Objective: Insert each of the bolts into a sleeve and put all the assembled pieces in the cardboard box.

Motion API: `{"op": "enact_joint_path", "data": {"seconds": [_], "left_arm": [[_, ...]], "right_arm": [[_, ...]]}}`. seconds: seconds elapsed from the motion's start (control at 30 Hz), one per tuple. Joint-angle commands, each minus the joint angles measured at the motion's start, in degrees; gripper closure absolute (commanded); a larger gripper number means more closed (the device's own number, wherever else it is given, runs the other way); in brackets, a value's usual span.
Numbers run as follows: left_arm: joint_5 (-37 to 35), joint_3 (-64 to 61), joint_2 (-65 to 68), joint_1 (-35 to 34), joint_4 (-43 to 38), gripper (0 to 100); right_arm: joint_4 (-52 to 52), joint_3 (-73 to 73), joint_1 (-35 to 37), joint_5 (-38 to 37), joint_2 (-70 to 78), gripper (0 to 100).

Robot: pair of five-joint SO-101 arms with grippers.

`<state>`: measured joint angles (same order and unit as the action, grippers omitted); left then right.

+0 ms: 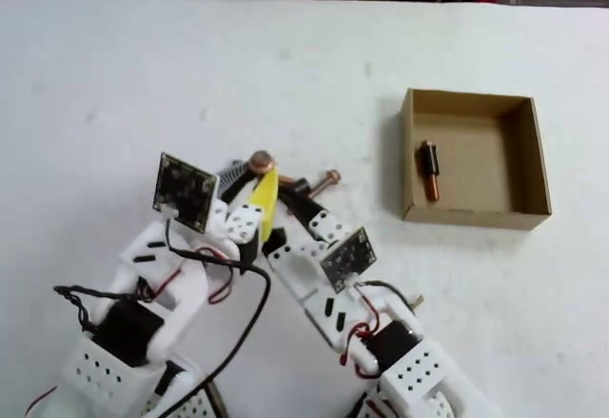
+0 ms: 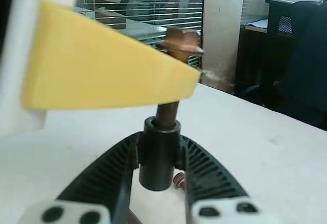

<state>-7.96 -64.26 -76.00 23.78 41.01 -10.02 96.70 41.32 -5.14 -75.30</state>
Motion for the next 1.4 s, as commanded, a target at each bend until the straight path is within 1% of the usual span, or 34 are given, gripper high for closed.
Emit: {"op": "enact_joint_path", "data": {"seconds": [0.0, 0.27, 0.33, 0.53, 0.6, 0.97, 1.1, 1.2, 1.27, 1.37], "left_arm": [[0.35, -0.62, 0.04, 0.92, 0.35, 97], [0.70, -1.05, 0.04, 0.92, 0.35, 97], [0.70, -1.05, 0.04, 0.92, 0.35, 96], [0.35, -1.05, 0.04, 0.84, 0.70, 77], [0.35, -1.05, 0.04, 0.57, 0.70, 75], [0.79, -1.05, 0.04, 0.40, 0.53, 74], [0.88, -0.79, 0.31, -2.68, 0.35, 74], [4.57, -1.05, 0.40, -5.41, 0.35, 74], [5.45, -1.05, 0.40, -7.16, 0.35, 74], [5.54, -1.05, 0.22, -7.69, 0.35, 74]], "right_arm": [[-1.63, 0.44, -0.92, 0.35, -1.01, 98.1], [-1.54, 0.44, -1.01, 0.35, -1.01, 98.1], [-1.54, 0.44, -1.01, 0.35, -1.01, 98.1], [-1.54, 0.44, -1.01, 0.35, -1.01, 98.1], [-1.54, 0.44, -1.01, 0.35, -1.01, 98.1], [-1.45, 0.44, -1.01, 0.35, -1.01, 98.1], [-1.45, 0.44, -1.01, 0.35, -1.01, 98.1], [-1.45, 0.44, -1.01, 0.35, -1.01, 98.1], [-1.45, 0.44, -1.01, 0.35, -1.01, 98.1], [-1.45, 0.44, -1.01, 0.35, -1.01, 98.1]]}}
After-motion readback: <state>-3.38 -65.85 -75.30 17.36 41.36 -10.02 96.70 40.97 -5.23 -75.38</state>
